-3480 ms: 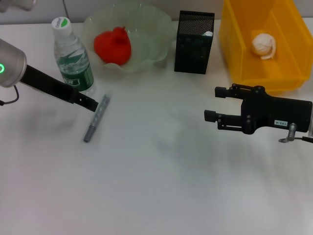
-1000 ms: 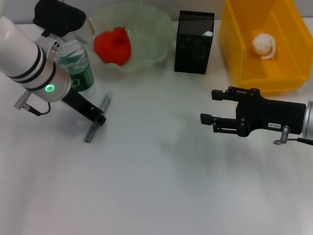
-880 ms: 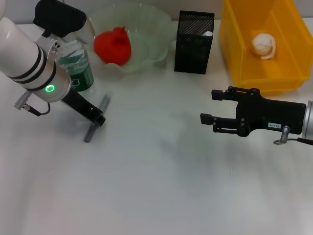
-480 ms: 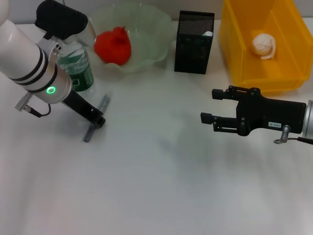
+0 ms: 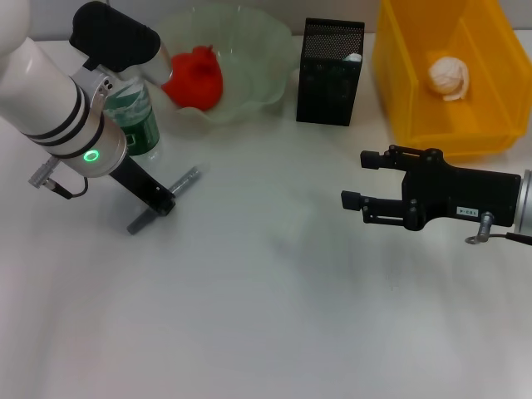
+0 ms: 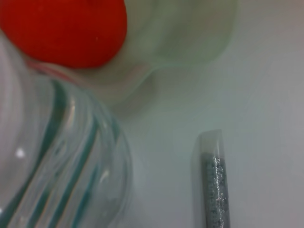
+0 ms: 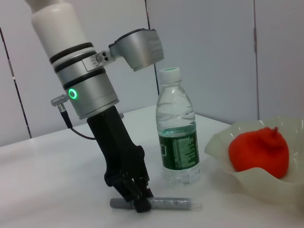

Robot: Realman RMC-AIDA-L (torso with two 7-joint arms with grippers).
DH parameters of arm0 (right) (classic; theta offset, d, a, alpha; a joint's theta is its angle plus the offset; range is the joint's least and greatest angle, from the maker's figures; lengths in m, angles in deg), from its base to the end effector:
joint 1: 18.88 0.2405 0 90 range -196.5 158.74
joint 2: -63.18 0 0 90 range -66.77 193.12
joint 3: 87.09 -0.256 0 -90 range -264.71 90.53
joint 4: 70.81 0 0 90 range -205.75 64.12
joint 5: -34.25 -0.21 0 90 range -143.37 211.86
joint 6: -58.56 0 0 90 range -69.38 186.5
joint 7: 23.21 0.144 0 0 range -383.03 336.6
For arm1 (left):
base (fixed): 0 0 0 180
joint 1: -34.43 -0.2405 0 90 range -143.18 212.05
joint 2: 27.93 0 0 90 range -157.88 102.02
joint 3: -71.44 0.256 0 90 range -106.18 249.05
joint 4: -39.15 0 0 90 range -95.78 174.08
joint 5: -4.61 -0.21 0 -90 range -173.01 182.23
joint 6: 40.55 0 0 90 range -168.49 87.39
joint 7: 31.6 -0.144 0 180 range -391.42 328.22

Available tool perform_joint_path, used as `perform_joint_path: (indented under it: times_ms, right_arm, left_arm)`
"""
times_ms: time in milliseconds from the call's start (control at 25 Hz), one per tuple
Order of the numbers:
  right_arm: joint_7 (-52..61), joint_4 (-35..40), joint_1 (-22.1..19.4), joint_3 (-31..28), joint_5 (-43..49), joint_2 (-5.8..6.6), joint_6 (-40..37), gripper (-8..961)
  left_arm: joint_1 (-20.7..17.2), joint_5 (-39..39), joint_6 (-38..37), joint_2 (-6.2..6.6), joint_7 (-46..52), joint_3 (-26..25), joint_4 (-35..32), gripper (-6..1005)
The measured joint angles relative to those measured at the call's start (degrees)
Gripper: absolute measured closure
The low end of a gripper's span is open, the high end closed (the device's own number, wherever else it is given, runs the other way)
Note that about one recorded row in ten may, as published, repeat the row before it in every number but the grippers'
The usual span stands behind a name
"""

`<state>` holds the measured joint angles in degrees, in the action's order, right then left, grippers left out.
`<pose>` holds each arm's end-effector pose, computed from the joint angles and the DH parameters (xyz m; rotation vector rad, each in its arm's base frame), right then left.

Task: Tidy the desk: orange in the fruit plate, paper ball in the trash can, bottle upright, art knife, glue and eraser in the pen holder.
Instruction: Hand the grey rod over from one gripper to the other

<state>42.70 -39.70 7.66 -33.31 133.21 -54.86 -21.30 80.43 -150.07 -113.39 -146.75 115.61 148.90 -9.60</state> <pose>0.2743 0.3221 -0.0261 -2.6659 0.4725 0.6915 -0.2177 0.3954 -0.0380 -2.4697 -1.0109 0.6179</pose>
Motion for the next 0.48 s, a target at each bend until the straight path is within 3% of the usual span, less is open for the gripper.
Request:
perform_joint_path:
  times_ms: [80,240,320,480]
  right_arm:
    - [0.0,0.0,0.0,0.0,0.0,0.0,0.0,202]
    - [0.0,0.0,-0.1,0.0,0.0,0.0,0.0,201]
    - [0.1,0.0,-0.1,0.0,0.0,0.0,0.0,201]
    - [0.7,0.0,-0.2,0.0,0.0,0.1,0.0,201]
  left_arm:
    - [-0.1,0.1,-0.1,-0.03,0.0,-0.3,-0.4,832]
    - [-0.1,0.1,-0.1,-0.03,0.0,-0.3,-0.4,838]
    - [-1.7,2.1,-2.4,0.14,-1.2,-1.7,-5.2,839]
    - [-2.4,4.4,-3.9,0.26,-2.8,-3.4,-6.9,841]
